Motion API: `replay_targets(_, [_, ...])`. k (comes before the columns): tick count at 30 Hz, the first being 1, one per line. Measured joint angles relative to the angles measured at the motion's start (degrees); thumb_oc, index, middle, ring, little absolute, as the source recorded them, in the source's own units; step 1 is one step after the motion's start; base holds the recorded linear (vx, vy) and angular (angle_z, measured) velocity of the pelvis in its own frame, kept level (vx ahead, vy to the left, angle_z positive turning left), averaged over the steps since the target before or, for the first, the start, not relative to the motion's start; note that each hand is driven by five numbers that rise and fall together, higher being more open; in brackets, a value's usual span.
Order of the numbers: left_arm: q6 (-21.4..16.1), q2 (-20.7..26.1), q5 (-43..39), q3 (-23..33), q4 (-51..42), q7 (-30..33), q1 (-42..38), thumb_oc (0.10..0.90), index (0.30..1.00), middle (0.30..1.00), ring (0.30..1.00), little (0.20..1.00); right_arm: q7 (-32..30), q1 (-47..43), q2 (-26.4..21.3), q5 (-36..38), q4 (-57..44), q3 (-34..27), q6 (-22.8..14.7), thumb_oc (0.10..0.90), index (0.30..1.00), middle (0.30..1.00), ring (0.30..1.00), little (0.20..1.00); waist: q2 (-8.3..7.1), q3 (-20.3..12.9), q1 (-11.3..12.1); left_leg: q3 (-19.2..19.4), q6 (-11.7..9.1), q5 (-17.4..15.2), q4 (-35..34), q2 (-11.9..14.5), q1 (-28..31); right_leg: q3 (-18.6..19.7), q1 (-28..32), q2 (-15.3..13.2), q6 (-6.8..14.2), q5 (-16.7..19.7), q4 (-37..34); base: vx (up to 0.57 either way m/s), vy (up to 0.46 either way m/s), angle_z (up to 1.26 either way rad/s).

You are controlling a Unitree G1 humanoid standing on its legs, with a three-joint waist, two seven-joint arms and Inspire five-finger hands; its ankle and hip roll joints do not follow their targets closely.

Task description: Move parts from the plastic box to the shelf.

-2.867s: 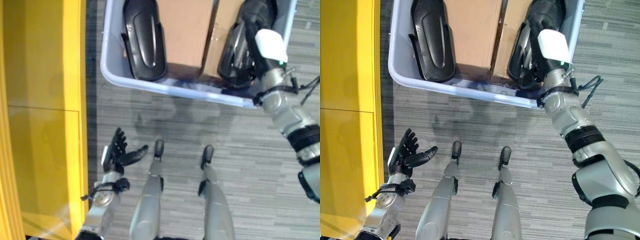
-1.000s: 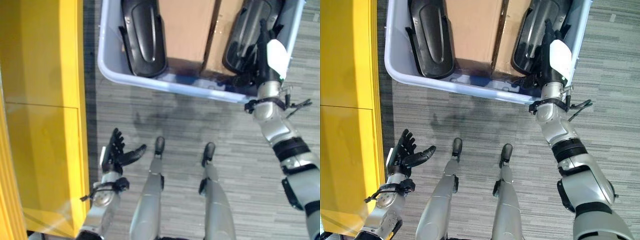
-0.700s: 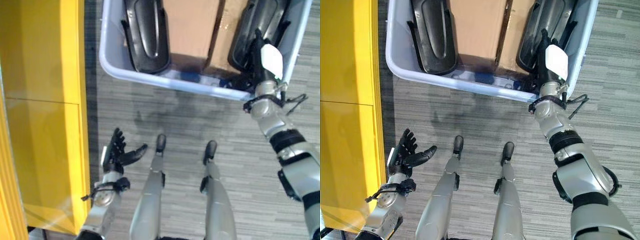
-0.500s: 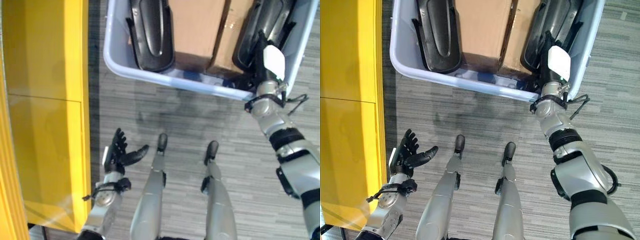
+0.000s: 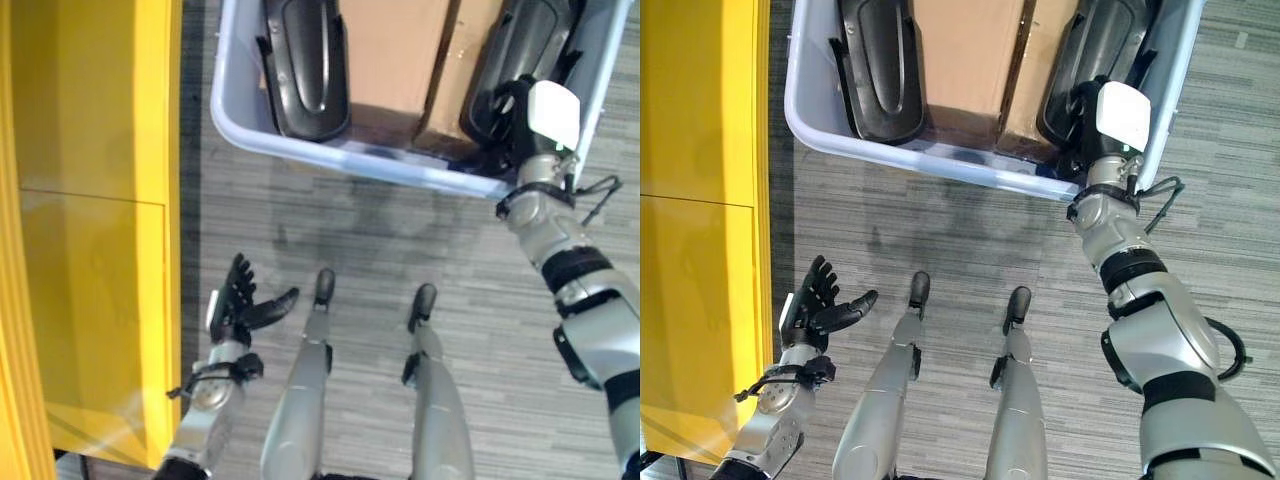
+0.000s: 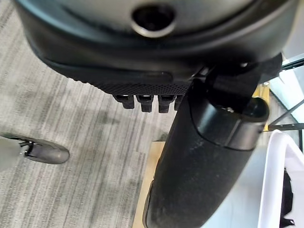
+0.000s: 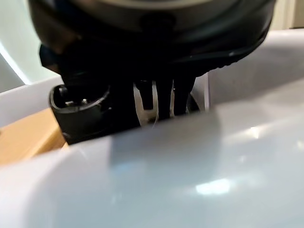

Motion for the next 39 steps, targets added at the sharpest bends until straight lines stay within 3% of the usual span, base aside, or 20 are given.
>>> replay_targets(7, [0.11,-0.1,0.01,0.03,0.32,0.02,-0.02,0.9,1.0,1.0,1.0,1.0,0.63,3.59,-1.02,-3.4,-4.55,-0.27,1.7,0.4,0.3,0.3,0.3,0.3,-0.01,0.0,0.13,-0.49,0.01,-0.14,0.76,-0.04,1.53,-0.2,2.0,0.05,-0.07,-0.06,0.27,0.0,0.001,0.01])
replay_targets(22, [1.31,-0.04,0.17,1.32,0.94,-0.11,1.16,0.9,1.0,1.0,1.0,1.0,4.29,16.18,-2.8,-5.86,-16.64,-3.38,2.7,0.4,0.3,0.3,0.3,0.3,-0.53,-0.04,-0.98,-1.01,0.31,-1.64,0.55,0.0,9.87,-1.57,13.0,0.14,0.3,0.73,-4.2,0.0,0.0,0.02])
replay_targets(27, [1.47,0.27,0.44,3.54,0.91,-0.19,2.41,0.9,1.0,1.0,1.0,1.0,6.04,21.63,-3.78,-6.63,-23.25,-4.7,2.52,0.4,0.3,0.3,0.3,0.3,-2.23,-0.42,-1.82,-0.85,0.26,-2.22,-0.18,0.11,13.03,-1.6,16.43,0.32,0.3,0.73,-5.9,0.01,-0.003,-0.03])
replay_targets(31, [2.34,0.27,0.5,4.58,0.87,-0.93,2.62,0.9,1.0,1.0,1.0,1.0,7.34,23.1,-4.8,-6.95,-24.35,-5.45,2.44,0.4,0.3,0.3,0.3,0.3,-2.59,-0.51,-2.06,-0.88,0.57,-2.65,-0.19,0.1,14.15,-1.62,17.81,0.35,0.29,0.74,-6.34,0.02,0.001,0.0])
replay_targets(39, [3.96,0.64,0.61,9.11,0.83,-2.74,6.11,0.9,1.0,1.0,1.0,1.0,10.75,26.79,-11.07,-11.69,-36.84,-6.72,1.29,0.4,0.3,0.3,0.3,0.3,-4.59,-1.91,-3.14,-0.86,0.61,-4.03,-0.72,0.21,19.77,-1.77,24.46,0.53,0.21,0.91,-9.03,0.05,-0.001,0.01])
